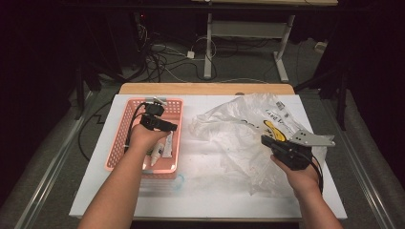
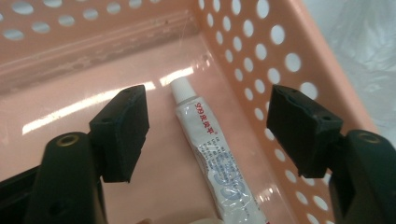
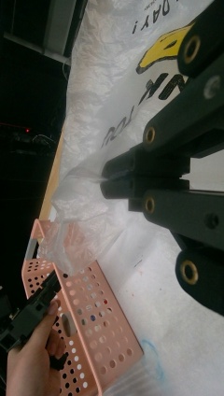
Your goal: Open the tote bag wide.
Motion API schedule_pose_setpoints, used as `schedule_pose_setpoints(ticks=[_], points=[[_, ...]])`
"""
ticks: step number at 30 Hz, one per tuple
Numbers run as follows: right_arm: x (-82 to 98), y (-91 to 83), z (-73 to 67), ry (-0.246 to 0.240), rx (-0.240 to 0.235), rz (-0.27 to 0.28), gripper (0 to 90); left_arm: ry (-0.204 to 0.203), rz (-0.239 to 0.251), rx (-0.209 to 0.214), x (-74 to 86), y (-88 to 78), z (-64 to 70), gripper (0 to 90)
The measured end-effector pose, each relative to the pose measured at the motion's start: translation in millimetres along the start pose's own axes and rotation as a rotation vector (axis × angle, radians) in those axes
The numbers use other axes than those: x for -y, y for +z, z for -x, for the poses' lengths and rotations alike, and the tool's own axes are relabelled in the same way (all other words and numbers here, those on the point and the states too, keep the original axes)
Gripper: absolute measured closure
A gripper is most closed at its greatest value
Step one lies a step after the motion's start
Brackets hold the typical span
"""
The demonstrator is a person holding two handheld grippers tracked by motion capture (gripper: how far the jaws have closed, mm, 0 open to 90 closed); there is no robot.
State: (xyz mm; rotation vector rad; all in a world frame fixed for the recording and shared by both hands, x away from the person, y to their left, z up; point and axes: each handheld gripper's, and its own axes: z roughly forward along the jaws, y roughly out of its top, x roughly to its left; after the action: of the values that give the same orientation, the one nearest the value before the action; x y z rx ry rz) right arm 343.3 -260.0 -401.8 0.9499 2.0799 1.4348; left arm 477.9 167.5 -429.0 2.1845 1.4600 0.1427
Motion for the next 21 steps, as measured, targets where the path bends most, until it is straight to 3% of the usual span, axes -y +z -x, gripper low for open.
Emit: schedule_pose_setpoints(ticks=[6,10,13,21], points=[[-0.1,-0.6,-0.4,-0.005,0.000,0.000,90.0,-0.023,-0.095,-0.010,-4.6,13.6,0.7,36.8],[0.2,-1.3,-0.1,-0.004,0.003,0.000,90.0,-0.054,-0.157,0.015,-5.3,21.5,-0.6,41.3],[0.4,-1.5,0.2,-0.004,0.003,0.000,90.0,-0.067,-0.198,0.010,-4.7,27.3,-1.4,43.8],[0.6,-1.5,0.1,-0.006,0.005,-0.002,90.0,-0.068,-0.215,-0.033,-7.2,29.3,1.6,53.9]])
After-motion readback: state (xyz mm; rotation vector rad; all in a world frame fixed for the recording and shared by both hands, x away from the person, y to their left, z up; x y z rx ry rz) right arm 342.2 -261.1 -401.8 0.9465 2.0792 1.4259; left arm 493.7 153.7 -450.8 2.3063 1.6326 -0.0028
